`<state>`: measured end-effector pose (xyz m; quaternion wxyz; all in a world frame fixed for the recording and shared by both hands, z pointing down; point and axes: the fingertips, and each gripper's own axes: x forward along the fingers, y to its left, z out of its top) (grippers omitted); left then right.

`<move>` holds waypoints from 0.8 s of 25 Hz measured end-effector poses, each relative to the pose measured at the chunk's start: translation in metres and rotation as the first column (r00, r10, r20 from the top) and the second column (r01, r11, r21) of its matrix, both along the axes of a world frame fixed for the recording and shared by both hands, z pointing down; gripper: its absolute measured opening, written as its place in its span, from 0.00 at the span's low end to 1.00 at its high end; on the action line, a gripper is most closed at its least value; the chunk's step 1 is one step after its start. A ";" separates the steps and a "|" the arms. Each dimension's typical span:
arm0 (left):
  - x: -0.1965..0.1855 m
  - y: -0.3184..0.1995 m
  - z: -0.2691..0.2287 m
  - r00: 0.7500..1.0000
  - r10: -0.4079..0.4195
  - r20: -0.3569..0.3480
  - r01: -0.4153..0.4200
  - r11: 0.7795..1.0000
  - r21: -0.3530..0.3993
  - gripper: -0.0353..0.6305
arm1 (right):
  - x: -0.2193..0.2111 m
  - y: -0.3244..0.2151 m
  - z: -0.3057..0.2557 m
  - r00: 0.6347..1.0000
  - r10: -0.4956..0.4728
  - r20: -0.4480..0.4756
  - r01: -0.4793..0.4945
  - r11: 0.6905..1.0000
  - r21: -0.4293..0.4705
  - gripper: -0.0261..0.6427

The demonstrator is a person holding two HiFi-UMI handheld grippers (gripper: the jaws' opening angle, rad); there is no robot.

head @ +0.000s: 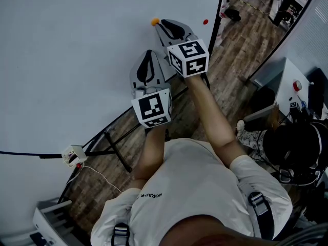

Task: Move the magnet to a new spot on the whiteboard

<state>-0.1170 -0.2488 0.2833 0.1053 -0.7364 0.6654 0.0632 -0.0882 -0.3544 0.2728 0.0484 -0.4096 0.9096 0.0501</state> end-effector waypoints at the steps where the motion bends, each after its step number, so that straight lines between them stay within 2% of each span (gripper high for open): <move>1: 0.000 0.000 0.000 1.000 0.000 0.000 0.000 1.000 0.000 0.06 | 0.001 0.001 -0.001 1.000 0.001 0.001 -0.001 1.000 0.003 0.14; 12: -0.005 0.000 0.001 1.000 0.001 0.001 -0.001 1.000 -0.002 0.06 | 0.001 0.013 0.003 1.000 0.000 0.005 0.000 1.000 0.005 0.10; 20: 0.009 0.005 -0.003 1.000 0.009 0.004 -0.009 1.000 0.006 0.06 | 0.020 0.026 0.004 1.000 0.002 0.014 -0.002 1.000 0.009 0.07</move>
